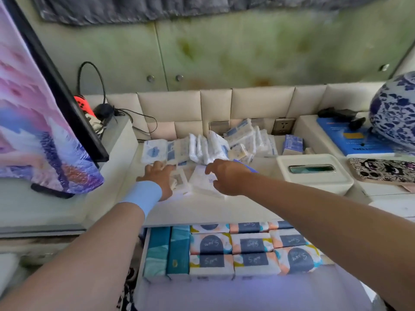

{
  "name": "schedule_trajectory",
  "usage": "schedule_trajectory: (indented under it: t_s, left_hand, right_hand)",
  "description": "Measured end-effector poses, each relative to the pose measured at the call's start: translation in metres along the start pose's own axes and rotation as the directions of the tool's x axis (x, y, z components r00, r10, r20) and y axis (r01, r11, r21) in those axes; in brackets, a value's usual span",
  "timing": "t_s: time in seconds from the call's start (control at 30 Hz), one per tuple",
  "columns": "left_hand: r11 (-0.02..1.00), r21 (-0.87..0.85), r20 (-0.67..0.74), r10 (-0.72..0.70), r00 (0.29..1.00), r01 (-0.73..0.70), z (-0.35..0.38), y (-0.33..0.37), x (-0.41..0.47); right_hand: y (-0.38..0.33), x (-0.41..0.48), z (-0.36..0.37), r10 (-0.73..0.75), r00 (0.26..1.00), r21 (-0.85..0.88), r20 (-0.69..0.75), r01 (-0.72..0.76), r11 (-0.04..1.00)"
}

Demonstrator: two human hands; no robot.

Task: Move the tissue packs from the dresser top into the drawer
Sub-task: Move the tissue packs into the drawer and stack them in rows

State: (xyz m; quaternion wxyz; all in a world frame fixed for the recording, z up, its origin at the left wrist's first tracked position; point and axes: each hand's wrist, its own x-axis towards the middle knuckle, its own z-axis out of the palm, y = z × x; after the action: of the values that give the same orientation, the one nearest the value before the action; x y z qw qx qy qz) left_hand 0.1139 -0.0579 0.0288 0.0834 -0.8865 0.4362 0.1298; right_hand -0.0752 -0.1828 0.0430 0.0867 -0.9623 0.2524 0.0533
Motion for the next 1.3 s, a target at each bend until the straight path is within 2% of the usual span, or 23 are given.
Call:
schedule_trajectory:
  t_s: [0.13,0.3,0.43,0.53,0.6,0.7,0.77,0.87,0.93,1.07,1.23,1.3]
  left_hand:
    - [0.989,-0.007,0.173,-0.146,0.974,0.150,0.005,-0.044,0.012]
    - [0.995,0.023,0.272,-0.101,0.957,0.098,0.011,-0.059,0.019]
    - [0.992,0.054,0.243,-0.122,0.962,0.112,0.017,-0.057,0.020]
    - [0.991,0.013,0.232,-0.129,0.964,0.130,0.020,-0.055,0.014]
    - [0.987,-0.020,0.200,-0.154,0.968,0.161,0.016,-0.053,0.008]
    - [0.975,-0.022,0.117,-0.219,0.969,0.223,-0.009,-0.045,-0.002]
    - [0.969,-0.097,0.043,-0.224,0.974,0.228,-0.030,-0.036,-0.007]
    - [0.926,-0.369,-0.113,-0.126,0.986,0.077,-0.047,-0.010,-0.009]
    - [0.893,-0.445,-0.164,-0.005,0.986,-0.070,-0.046,0.013,-0.009]
    - [0.901,-0.335,-0.193,0.222,0.956,-0.276,-0.036,0.056,0.004]
    - [0.880,-0.294,-0.170,0.336,0.927,-0.373,-0.029,0.094,0.015]
    - [0.895,-0.221,-0.109,0.372,0.922,-0.387,-0.022,0.099,0.018]
  right_hand:
    - [-0.045,0.048,0.014,-0.087,0.996,0.038,-0.012,0.087,0.995]
    - [-0.093,0.080,0.044,-0.169,0.984,0.007,0.055,0.169,0.986]
    - [-0.098,0.080,0.045,-0.165,0.985,-0.056,-0.054,0.162,0.985]
    - [-0.086,0.074,0.030,-0.101,0.995,0.013,-0.011,0.101,0.995]
    - [-0.070,0.068,0.014,-0.051,0.998,0.012,-0.040,0.051,0.999]
    - [-0.031,0.061,-0.011,0.026,0.994,-0.123,-0.102,-0.039,0.992]
    - [0.000,0.056,-0.023,0.112,0.988,-0.193,-0.110,-0.132,0.972]
    - [0.039,0.050,-0.035,0.208,0.973,-0.313,-0.101,-0.230,0.921]
    - [0.055,0.048,-0.036,0.217,0.970,-0.361,-0.112,-0.243,0.900]
    - [0.073,0.057,-0.023,0.149,0.983,-0.412,-0.105,-0.180,0.893]
    - [0.089,0.066,-0.002,0.146,0.986,-0.399,-0.076,-0.164,0.902]
    - [0.094,0.066,0.000,0.149,0.985,-0.421,-0.090,-0.174,0.890]
